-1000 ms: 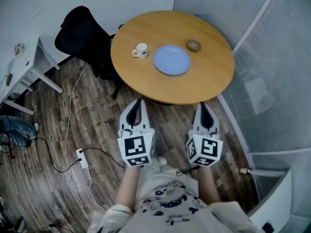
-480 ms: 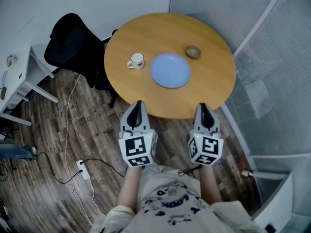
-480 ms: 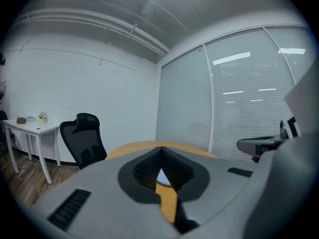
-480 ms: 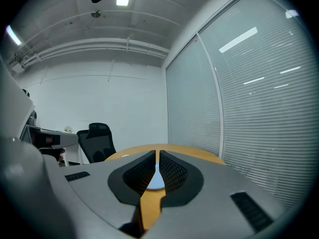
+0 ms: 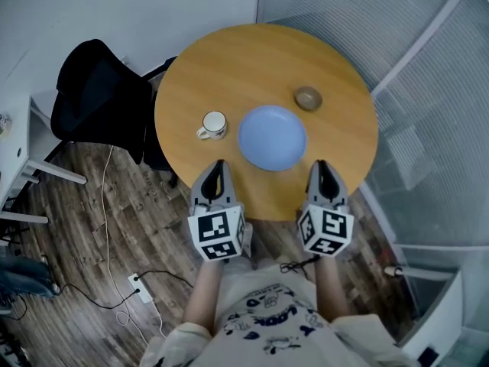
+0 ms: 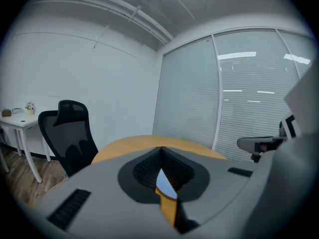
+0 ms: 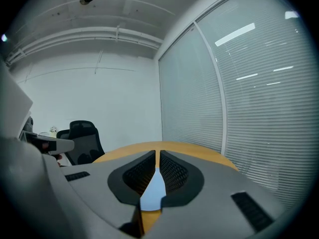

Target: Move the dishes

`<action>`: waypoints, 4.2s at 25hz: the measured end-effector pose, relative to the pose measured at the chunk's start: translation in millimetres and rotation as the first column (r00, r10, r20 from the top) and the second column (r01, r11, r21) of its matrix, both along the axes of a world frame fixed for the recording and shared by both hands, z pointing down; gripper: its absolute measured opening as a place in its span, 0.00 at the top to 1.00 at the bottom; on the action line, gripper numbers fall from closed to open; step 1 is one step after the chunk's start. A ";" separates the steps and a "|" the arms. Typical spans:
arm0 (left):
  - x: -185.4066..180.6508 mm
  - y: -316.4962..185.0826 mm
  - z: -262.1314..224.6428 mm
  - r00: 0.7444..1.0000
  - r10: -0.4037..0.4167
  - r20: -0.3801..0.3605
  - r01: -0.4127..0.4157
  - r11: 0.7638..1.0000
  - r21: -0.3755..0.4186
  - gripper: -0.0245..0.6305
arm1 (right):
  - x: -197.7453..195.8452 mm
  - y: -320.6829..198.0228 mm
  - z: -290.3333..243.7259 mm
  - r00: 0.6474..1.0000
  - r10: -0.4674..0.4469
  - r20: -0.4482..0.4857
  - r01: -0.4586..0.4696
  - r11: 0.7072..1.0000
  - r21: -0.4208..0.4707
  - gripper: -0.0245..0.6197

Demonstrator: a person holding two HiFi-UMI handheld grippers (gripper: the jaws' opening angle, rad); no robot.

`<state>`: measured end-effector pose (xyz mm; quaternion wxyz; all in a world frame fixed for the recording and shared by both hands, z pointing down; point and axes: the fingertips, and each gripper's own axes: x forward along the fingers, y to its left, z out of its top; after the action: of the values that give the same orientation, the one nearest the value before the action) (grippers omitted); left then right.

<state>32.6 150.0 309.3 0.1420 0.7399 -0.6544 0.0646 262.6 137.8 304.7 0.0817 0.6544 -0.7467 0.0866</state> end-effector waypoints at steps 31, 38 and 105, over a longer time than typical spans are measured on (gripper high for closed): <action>43.8 -109.7 211.2 0.996 -0.013 -0.084 -0.031 0.864 -0.503 0.75 | 41.6 -141.9 188.3 0.997 -0.070 -0.022 0.053 0.895 -0.443 0.82; 39.7 -114.9 237.0 0.996 -0.050 -0.079 -0.003 0.825 -0.565 0.74 | 44.0 -147.6 219.1 0.995 -0.088 -0.047 0.051 0.856 -0.514 0.82; -178.9 -304.2 64.8 0.993 0.087 -0.074 -0.110 0.896 -0.429 0.90 | -162.0 -317.6 74.4 0.991 -0.041 0.124 0.093 0.888 -0.450 0.93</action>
<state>-146.3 -154.2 374.1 0.3166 0.7235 -0.5815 0.1955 100.6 -179.8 379.1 0.1940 0.5850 -0.7314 0.2920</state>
